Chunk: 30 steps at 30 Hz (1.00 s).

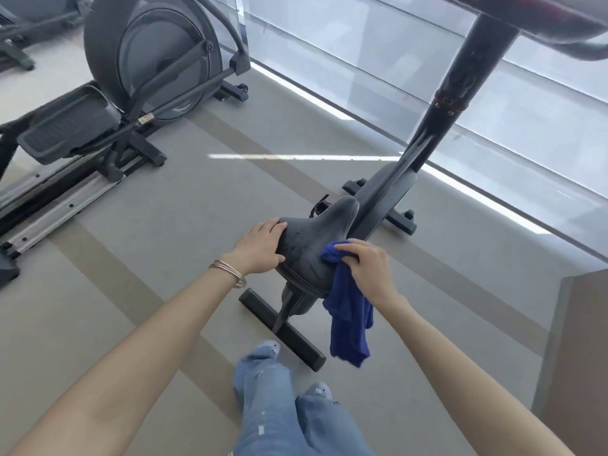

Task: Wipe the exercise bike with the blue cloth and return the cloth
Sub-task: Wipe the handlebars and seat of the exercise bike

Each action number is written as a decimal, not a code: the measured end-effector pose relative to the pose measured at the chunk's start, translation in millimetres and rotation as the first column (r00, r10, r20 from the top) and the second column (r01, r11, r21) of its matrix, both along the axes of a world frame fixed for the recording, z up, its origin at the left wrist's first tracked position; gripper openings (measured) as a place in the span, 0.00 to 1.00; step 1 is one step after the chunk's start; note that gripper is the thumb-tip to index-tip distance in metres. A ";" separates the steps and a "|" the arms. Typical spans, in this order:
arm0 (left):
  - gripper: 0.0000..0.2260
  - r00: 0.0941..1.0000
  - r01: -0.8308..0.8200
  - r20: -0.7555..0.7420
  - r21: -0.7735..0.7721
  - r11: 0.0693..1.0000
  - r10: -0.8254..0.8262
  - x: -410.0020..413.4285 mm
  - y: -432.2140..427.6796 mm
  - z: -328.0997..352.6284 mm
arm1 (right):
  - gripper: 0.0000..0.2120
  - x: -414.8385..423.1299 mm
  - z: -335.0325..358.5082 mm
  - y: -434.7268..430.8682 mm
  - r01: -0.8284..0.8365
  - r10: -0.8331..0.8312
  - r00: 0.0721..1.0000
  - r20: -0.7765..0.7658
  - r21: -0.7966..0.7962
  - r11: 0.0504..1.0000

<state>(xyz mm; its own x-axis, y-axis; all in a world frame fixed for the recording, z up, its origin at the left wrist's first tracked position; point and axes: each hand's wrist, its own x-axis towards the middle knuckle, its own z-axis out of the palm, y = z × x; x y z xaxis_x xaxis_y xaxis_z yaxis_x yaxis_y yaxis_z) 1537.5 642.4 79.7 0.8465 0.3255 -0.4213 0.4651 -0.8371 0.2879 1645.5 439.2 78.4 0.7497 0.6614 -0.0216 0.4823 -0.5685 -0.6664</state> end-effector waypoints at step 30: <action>0.30 0.845 0.534 0.141 -0.168 0.829 -0.516 16.8 95.1 -13.2 | 0.13 -39.2 17.0 52.9 0.090 -0.056 0.980 0.190 -0.173 0.981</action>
<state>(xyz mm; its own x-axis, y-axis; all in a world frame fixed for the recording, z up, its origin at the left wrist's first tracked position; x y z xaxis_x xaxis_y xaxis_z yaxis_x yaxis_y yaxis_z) 1554.3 737.5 66.6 0.9020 -0.2585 -0.3459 -0.0628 -0.8710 0.4872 1606.3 492.0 95.4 0.7981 0.6025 0.0072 0.5394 -0.7090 -0.4543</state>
